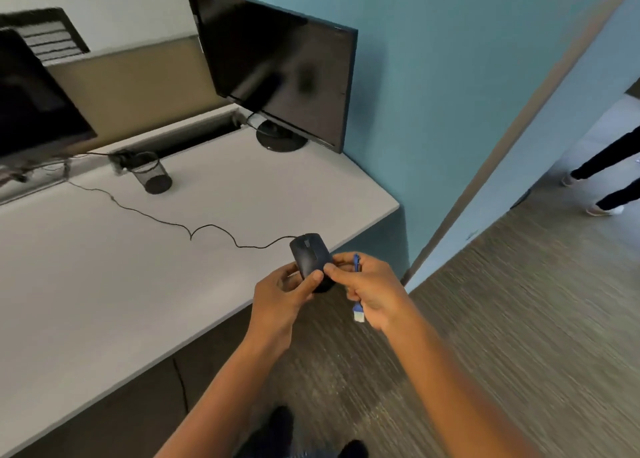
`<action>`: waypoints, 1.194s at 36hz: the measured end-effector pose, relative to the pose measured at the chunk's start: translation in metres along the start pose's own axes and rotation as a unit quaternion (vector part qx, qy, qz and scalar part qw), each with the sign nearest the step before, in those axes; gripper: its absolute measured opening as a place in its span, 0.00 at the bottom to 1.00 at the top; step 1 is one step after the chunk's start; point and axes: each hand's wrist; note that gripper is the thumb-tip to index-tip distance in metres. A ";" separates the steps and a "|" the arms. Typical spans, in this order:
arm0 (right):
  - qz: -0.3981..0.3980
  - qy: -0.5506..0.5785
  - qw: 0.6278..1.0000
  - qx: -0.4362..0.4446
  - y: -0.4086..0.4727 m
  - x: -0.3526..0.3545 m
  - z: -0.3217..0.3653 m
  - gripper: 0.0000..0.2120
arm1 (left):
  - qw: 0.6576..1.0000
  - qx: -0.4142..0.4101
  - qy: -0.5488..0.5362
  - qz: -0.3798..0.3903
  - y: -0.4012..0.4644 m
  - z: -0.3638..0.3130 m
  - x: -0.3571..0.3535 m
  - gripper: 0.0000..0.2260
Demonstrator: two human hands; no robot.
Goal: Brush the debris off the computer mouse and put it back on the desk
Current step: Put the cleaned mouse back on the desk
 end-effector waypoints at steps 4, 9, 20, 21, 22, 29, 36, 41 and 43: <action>0.026 -0.024 0.999 -0.015 0.026 -0.018 -0.003 0.10 | 1.000 0.009 0.023 -0.010 0.012 0.004 0.023 0.16; 0.054 -0.055 0.996 -0.051 0.068 -0.050 -0.011 0.08 | 0.998 0.029 0.042 -0.023 0.034 0.009 0.057 0.10; 0.067 -0.084 0.986 -0.125 0.149 -0.135 -0.041 0.10 | 0.995 0.059 0.058 -0.062 0.093 0.021 0.141 0.14; 0.067 -0.090 0.986 -0.126 0.156 -0.143 -0.042 0.09 | 0.994 0.061 0.060 -0.069 0.100 0.023 0.148 0.14; 0.067 -0.095 0.985 -0.128 0.162 -0.150 -0.043 0.09 | 0.993 0.063 0.061 -0.076 0.107 0.025 0.155 0.13; 0.053 -0.121 0.980 -0.148 0.209 -0.195 -0.046 0.12 | 0.989 0.072 0.068 -0.110 0.154 0.033 0.196 0.12; 0.029 -0.137 0.983 -0.121 0.252 -0.230 -0.051 0.13 | 0.984 0.080 0.087 -0.134 0.194 0.036 0.224 0.13; 0.026 -0.140 0.984 -0.110 0.270 -0.247 -0.054 0.12 | 0.983 0.058 0.112 -0.135 0.210 0.036 0.236 0.07; 0.022 -0.127 0.986 -0.104 0.273 -0.252 -0.056 0.12 | 0.983 0.060 0.105 -0.135 0.213 0.037 0.239 0.06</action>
Point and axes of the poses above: each hand's wrist, its own y-axis towards the middle knuckle, its own x-axis out of the back of the hand, z = x × y, and after that the axes turned 5 degrees about z, right-handed
